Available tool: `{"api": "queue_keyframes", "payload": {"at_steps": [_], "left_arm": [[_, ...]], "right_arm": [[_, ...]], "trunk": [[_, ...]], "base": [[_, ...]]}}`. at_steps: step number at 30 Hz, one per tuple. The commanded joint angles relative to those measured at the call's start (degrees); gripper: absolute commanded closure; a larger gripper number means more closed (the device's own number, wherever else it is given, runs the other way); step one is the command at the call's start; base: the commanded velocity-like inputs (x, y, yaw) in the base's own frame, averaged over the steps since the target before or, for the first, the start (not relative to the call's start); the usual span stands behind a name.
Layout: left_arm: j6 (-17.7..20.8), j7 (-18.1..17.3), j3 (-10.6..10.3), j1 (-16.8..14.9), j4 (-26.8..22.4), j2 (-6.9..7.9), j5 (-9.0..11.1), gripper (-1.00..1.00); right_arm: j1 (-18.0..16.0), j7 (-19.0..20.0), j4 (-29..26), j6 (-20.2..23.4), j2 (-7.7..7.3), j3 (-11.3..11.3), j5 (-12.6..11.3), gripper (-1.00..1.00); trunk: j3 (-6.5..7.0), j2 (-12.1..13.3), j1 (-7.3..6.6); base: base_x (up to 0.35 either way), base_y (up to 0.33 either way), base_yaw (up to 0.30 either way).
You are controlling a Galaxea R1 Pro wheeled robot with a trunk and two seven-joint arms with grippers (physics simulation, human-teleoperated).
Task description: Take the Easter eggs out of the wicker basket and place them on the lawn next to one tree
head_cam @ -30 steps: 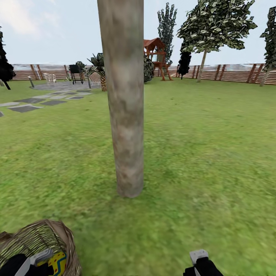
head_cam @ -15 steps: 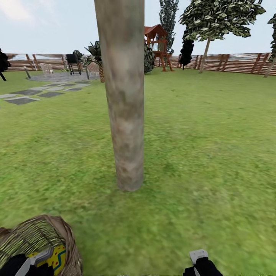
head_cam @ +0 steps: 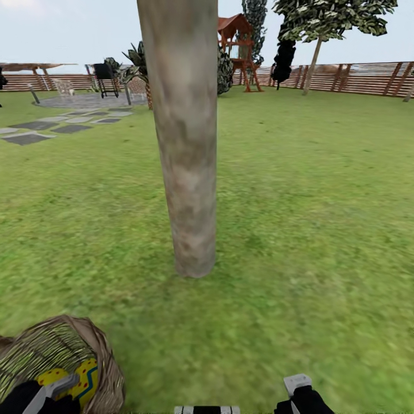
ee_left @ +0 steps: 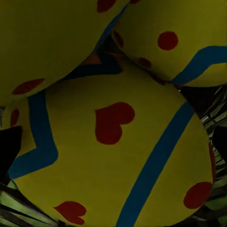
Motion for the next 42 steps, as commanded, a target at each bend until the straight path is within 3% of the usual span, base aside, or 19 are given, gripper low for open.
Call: {"api": "queue_keyframes", "payload": {"at_steps": [1,8,9,32,38,39,42], "left_arm": [[0.3,-0.3,0.4,0.0,0.0,-0.08,0.1,-1.0],[0.2,-0.2,0.3,0.0,0.0,-0.46,0.1,-1.0],[0.2,-0.3,0.4,0.0,-0.1,-0.46,0.1,1.0],[0.0,-0.2,0.5,0.0,0.2,-1.33,0.2,1.0],[-0.2,-0.2,0.5,0.0,0.4,-2.3,0.1,1.0],[-0.5,-0.3,0.1,0.0,0.2,-1.89,-1.2,1.0],[-1.0,-0.5,-0.1,0.0,-0.4,-2.02,-5.0,1.0]], "right_arm": [[0.0,-0.1,-0.1,0.4,-0.06,0.4,0.3,-1.0],[0.0,-0.1,0.0,0.3,-0.06,0.4,0.3,-1.0],[0.0,-0.1,0.0,0.3,-0.06,0.4,0.3,-1.0],[0.0,-0.1,0.0,0.8,-0.2,0.3,0.3,-1.0],[0.0,-0.1,0.0,0.7,-0.15,0.3,0.3,-1.0],[0.0,0.0,0.3,0.4,0.18,0.0,0.0,-1.0],[0.0,0.1,1.3,0.1,-0.81,0.3,-0.1,-1.0]], "trunk": [[-0.28,0.0,0.01],[-1.17,-0.1,0.12],[-1.17,-0.1,0.12],[-1.17,-0.1,0.12],[-1.17,-0.1,0.12],[-1.15,-0.1,0.1],[-1.15,-0.1,0.1]], "base": [[0.0,0.0,0.0],[0.0,0.0,0.0],[0.0,0.0,0.0],[0.0,0.0,0.0],[0.0,0.0,0.0],[0.0,0.0,0.0],[0.0,0.0,0.0]]}}
